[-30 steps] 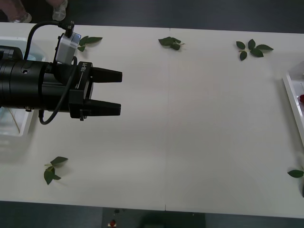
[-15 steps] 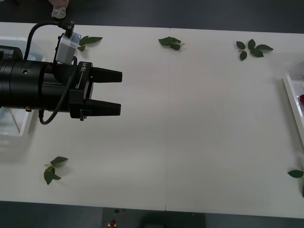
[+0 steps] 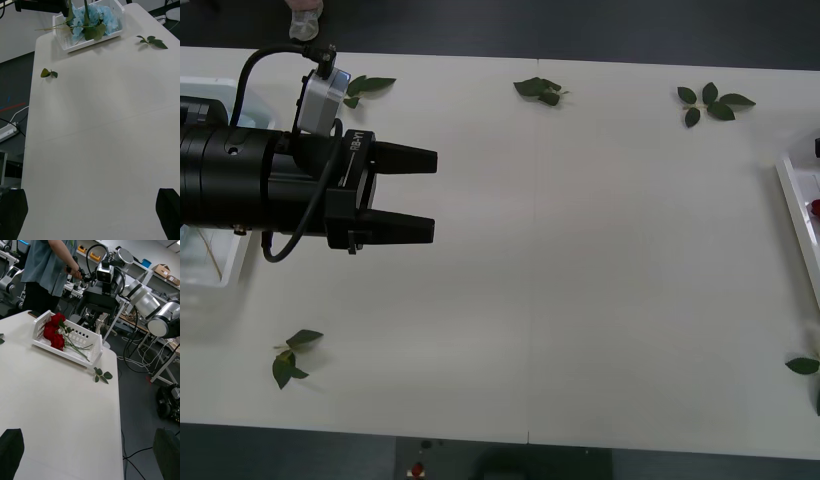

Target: Put the red flowers into the right box and the blue flowers into the left box

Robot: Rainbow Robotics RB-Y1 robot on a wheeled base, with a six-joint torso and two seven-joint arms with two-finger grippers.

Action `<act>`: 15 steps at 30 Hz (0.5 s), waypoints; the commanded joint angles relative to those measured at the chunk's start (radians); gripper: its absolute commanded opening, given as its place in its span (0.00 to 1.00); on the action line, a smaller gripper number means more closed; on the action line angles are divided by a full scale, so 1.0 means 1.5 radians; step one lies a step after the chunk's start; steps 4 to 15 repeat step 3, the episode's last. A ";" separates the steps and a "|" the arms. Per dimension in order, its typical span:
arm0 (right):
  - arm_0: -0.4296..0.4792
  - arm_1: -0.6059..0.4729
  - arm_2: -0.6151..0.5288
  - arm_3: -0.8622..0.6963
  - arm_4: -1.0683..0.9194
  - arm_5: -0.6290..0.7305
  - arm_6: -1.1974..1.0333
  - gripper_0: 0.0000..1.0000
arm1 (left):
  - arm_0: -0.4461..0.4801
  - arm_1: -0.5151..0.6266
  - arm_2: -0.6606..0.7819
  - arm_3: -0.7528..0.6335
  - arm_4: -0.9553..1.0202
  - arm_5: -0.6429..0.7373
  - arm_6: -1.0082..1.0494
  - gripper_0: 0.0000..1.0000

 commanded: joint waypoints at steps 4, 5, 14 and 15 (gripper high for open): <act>-0.010 0.001 -0.014 -0.022 -0.002 -0.002 -0.010 1.00 | -0.016 0.020 0.002 -0.017 0.006 0.003 -0.010 1.00; -0.010 0.001 -0.014 -0.022 -0.002 -0.002 -0.010 1.00 | -0.016 0.020 0.002 -0.017 0.006 0.003 -0.010 1.00; -0.010 0.001 -0.014 -0.022 -0.002 -0.002 -0.010 1.00 | -0.016 0.020 0.002 -0.017 0.006 0.003 -0.010 1.00; -0.010 0.001 -0.014 -0.022 -0.002 -0.002 -0.010 1.00 | -0.016 0.020 0.002 -0.017 0.006 0.003 -0.010 1.00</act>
